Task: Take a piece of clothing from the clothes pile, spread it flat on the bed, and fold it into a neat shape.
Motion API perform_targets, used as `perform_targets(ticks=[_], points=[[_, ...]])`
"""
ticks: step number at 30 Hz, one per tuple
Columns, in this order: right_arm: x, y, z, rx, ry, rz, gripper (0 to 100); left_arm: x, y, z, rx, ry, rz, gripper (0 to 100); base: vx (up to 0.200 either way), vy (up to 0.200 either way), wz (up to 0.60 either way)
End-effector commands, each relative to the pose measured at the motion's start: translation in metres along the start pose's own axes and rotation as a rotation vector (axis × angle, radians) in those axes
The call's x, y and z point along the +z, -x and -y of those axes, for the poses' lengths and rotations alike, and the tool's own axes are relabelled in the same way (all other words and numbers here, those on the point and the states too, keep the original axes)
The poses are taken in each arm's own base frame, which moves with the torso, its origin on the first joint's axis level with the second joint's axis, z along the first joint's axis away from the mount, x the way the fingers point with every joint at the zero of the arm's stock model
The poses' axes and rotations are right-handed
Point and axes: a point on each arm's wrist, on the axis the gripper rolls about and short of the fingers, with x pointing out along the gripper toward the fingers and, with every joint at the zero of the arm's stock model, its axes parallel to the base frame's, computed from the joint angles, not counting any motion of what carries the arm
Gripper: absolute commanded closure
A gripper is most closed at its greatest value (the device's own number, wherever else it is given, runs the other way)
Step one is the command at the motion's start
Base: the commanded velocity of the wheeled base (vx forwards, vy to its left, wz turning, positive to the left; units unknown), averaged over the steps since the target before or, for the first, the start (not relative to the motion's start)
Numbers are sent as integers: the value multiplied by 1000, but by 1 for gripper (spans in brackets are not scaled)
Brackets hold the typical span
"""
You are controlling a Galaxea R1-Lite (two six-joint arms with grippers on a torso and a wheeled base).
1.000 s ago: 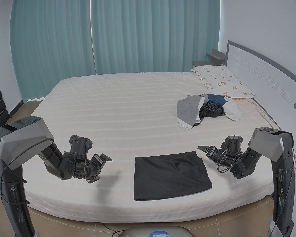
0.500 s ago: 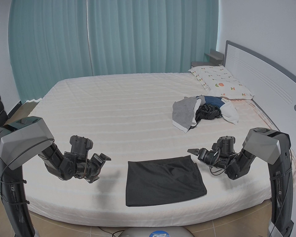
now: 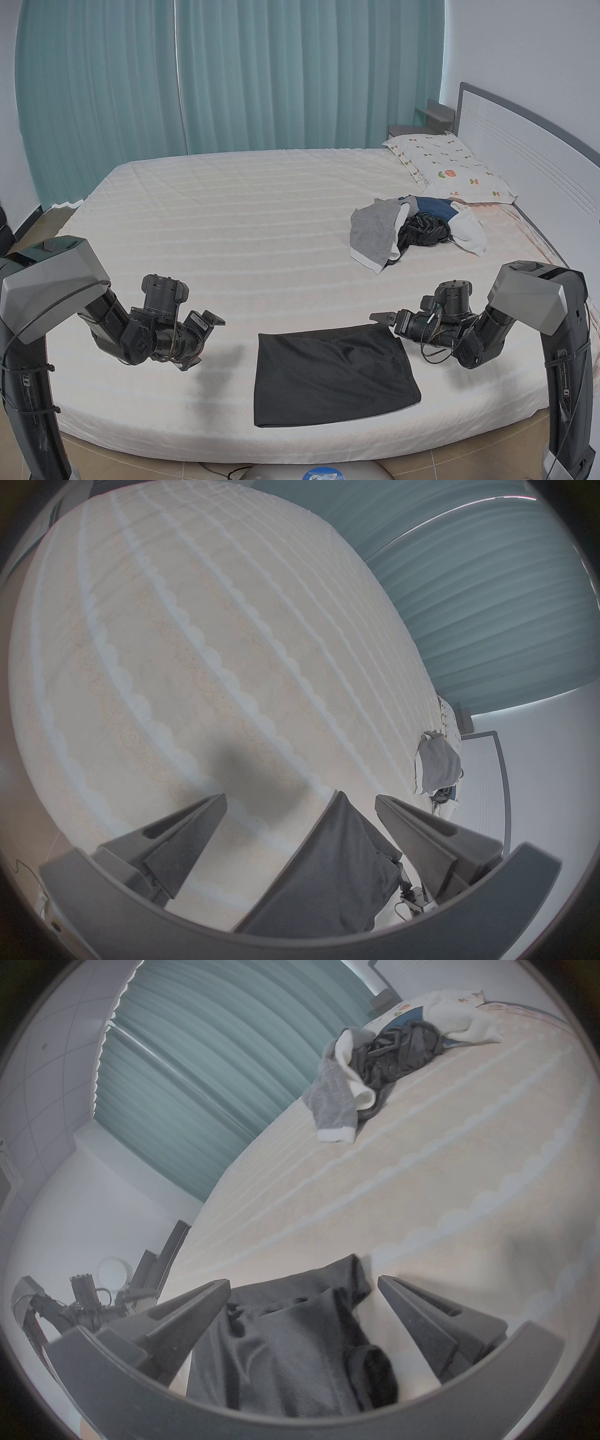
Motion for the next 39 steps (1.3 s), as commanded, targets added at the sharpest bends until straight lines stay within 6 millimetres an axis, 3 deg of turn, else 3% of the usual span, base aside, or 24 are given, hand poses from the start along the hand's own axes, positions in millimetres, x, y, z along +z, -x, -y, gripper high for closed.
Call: perform_targets(ticks=[1, 11, 20, 21, 39], points=[[-1, 0, -5, 13, 12, -12, 0, 0, -1, 0, 0, 1, 0, 0, 0, 0, 0], [-6, -3, -24, 39, 66, -32, 0, 0, -1, 0, 0, 2, 0, 0, 0, 0, 0], [-3, -3, -20, 0, 41, -66, 0, 0, -1, 0, 0, 2, 0, 0, 0, 0, 0], [-4, -2, -20, -1, 41, -68, 100, 0, -1, 0, 0, 2, 0, 0, 0, 0, 0], [11, 7, 2, -77, 17, -30, 100, 0, -1, 0, 0, 2, 0, 0, 0, 0, 0]])
